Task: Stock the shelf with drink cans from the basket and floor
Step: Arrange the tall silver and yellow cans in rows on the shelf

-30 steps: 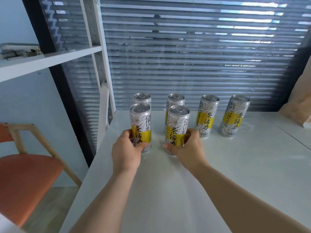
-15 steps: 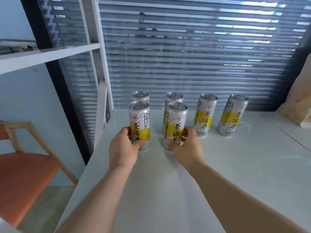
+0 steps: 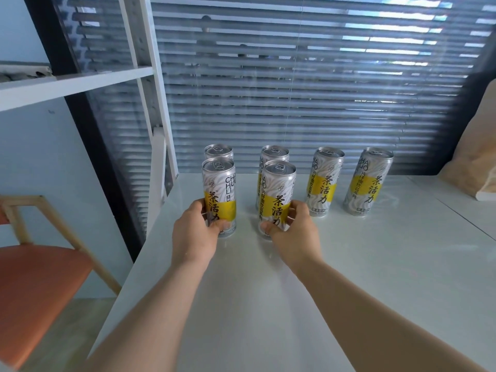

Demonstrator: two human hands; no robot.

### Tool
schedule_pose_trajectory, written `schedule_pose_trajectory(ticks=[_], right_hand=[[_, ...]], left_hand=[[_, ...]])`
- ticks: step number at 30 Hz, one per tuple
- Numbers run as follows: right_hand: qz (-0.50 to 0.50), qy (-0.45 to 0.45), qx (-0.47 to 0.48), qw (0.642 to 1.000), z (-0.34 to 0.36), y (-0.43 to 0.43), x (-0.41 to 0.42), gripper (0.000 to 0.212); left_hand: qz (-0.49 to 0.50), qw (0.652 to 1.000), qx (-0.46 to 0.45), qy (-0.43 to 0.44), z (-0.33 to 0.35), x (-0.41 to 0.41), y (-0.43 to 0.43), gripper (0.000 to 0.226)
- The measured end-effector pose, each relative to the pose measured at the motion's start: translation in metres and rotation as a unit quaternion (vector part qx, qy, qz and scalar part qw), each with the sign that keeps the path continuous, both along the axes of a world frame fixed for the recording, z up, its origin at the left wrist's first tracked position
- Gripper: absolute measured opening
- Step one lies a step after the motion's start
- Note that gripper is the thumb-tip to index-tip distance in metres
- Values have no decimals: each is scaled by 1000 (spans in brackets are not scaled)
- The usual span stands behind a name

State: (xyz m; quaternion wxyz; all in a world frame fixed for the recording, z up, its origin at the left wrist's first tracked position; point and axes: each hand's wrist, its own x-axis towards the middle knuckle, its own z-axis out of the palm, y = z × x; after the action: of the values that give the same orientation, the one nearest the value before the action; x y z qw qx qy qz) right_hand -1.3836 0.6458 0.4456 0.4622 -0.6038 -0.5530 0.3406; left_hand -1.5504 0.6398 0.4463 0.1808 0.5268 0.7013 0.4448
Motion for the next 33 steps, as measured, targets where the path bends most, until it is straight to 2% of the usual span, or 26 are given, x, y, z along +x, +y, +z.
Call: schedule_pose_trajectory(ticks=[6,20,26,29,33], right_hand=[[8,-2,4,1000,0,-1,1,59],[4,-8,1,1000,0,1,5,60],[22,-17,-34,999,3,-3,13,97],[16,-28,-36,999,7,-13,17,91],[-3,-9,-13,1000,15,-34,22,66]], left_hand=[[-1,1000,7,-17,-2,0,-2,41],[0,1000,7,-22,-5,-2,-2,49],[7,999,-24,-24,-6,-9,-7,77],[20,999,-19,-26,-5,-11,-16,75],[55,998,13,0,6,-1,-35,53]])
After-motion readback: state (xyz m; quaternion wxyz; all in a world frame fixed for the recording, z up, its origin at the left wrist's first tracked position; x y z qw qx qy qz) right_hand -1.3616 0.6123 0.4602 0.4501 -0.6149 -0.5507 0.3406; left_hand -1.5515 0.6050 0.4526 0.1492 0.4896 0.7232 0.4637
